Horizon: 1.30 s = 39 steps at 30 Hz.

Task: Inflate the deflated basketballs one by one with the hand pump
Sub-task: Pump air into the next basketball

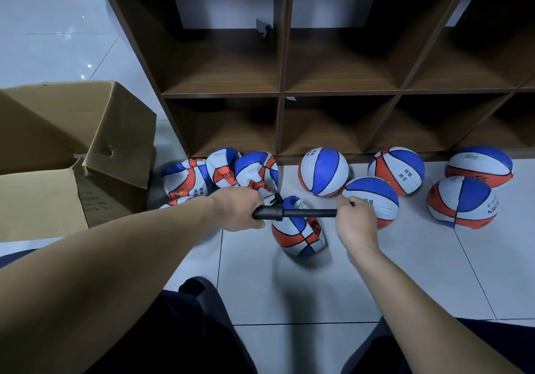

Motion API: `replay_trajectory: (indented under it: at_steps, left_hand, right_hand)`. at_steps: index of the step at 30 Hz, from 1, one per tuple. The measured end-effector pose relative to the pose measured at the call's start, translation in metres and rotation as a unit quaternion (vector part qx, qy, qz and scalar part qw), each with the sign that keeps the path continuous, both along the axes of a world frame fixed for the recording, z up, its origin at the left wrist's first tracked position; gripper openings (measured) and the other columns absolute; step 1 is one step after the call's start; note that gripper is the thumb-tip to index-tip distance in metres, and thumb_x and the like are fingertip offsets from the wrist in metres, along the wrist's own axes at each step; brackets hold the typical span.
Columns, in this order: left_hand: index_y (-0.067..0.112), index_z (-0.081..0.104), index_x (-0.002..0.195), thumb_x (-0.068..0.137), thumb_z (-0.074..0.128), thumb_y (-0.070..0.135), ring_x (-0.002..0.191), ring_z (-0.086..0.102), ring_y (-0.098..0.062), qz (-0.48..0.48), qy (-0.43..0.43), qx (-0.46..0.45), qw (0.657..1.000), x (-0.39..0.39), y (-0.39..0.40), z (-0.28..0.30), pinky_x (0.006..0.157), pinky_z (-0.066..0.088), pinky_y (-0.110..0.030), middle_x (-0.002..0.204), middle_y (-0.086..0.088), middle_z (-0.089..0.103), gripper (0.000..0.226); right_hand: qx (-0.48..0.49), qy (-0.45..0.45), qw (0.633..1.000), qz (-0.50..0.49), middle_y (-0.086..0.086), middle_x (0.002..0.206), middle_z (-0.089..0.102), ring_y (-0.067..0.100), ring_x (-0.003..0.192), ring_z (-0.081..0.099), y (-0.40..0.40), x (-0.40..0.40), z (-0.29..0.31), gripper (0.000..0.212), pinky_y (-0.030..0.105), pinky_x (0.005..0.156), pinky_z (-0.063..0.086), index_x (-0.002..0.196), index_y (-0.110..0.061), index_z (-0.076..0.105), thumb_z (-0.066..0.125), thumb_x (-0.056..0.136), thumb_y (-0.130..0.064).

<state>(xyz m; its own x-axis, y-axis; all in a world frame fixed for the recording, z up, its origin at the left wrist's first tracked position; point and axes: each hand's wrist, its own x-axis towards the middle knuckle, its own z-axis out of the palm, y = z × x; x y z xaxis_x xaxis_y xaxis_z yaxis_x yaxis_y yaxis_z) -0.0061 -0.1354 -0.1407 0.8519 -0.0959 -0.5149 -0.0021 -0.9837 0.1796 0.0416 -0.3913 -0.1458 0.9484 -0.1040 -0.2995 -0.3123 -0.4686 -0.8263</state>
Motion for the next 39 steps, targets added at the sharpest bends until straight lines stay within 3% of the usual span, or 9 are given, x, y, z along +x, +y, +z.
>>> replay_trajectory:
  at_steps: [8,13,19,23,25,29,34,39]
  left_hand:
    - [0.026,0.064,0.089,0.101,0.061,0.048,0.075,0.062,-0.018,-0.015,-0.046,-0.005,0.999,-0.005,-0.019,-0.001,0.066,0.052,-0.036,0.079,0.004,0.064,0.025]
    - [0.023,0.065,0.089,0.101,0.06,0.048,0.073,0.061,-0.021,-0.026,-0.059,0.002,0.998,-0.006,-0.036,-0.002,0.057,0.04,-0.033,0.078,0.002,0.063,0.028]
    - [0.023,0.066,0.091,0.101,0.061,0.049,0.078,0.063,-0.024,-0.036,-0.055,-0.008,0.998,-0.007,-0.044,-0.003,0.065,0.049,-0.037,0.081,0.001,0.064,0.029]
    - [0.025,0.066,0.093,0.101,0.062,0.053,0.079,0.063,-0.023,-0.039,-0.049,-0.011,0.998,-0.005,-0.04,-0.002,0.067,0.05,-0.037,0.082,0.003,0.064,0.03]
    - [0.026,0.066,0.092,0.101,0.063,0.054,0.078,0.062,-0.021,-0.038,-0.055,-0.019,0.998,-0.003,-0.038,-0.001,0.065,0.049,-0.037,0.081,0.004,0.064,0.029]
    - [0.026,0.063,0.091,0.101,0.064,0.05,0.072,0.056,-0.014,-0.021,-0.066,-0.033,0.997,-0.003,-0.033,0.0,0.062,0.042,-0.033,0.079,0.006,0.061,0.026]
    - [0.029,0.065,0.095,0.102,0.064,0.05,0.076,0.063,-0.016,0.007,-0.025,-0.002,1.0,-0.002,-0.003,-0.003,0.066,0.051,-0.035,0.081,0.006,0.065,0.022]
    - [0.028,0.064,0.095,0.102,0.065,0.051,0.077,0.064,-0.018,0.007,-0.016,-0.008,1.0,-0.001,-0.005,-0.005,0.063,0.045,-0.033,0.083,0.003,0.066,0.024]
  right_hand:
    - [-0.012,-0.021,1.0,0.006,-0.002,0.072,0.057,0.024,0.067,0.053,0.027,-0.029,-0.008,0.031,0.035,0.063,0.042,0.071,-0.021,0.055,0.047,0.101,-0.022]
    - [-0.016,-0.023,0.999,0.029,0.003,0.075,0.063,0.027,0.072,0.057,0.039,-0.04,-0.014,0.032,0.038,0.063,0.043,0.074,-0.017,0.055,0.048,0.104,-0.026]
    - [-0.033,-0.013,0.998,0.046,0.004,0.078,0.064,0.029,0.077,0.059,0.043,-0.044,-0.017,0.03,0.039,0.063,0.042,0.08,-0.015,0.059,0.048,0.106,-0.027]
    - [-0.015,0.0,0.998,0.063,0.004,0.08,0.066,0.029,0.079,0.061,0.042,-0.04,-0.018,0.031,0.042,0.071,0.05,0.081,-0.015,0.061,0.049,0.106,-0.029]
    - [0.004,0.007,0.997,0.074,0.005,0.074,0.065,0.032,0.075,0.061,0.04,-0.034,-0.016,0.032,0.042,0.07,0.052,0.081,-0.012,0.062,0.051,0.104,-0.03]
    - [0.023,0.015,0.997,0.071,0.005,0.067,0.057,0.022,0.064,0.05,0.025,-0.019,-0.009,0.03,0.035,0.061,0.042,0.083,-0.008,0.066,0.054,0.104,-0.025]
    - [0.031,0.024,0.999,0.021,-0.004,0.059,0.043,0.022,0.063,0.04,-0.004,0.004,-0.009,0.041,0.034,0.06,0.033,0.067,-0.016,0.048,0.056,0.106,-0.025]
    - [0.027,-0.004,0.999,-0.034,-0.002,0.06,0.041,0.024,0.066,0.039,-0.009,0.011,-0.01,0.043,0.038,0.064,0.035,0.064,-0.016,0.043,0.058,0.103,-0.022]
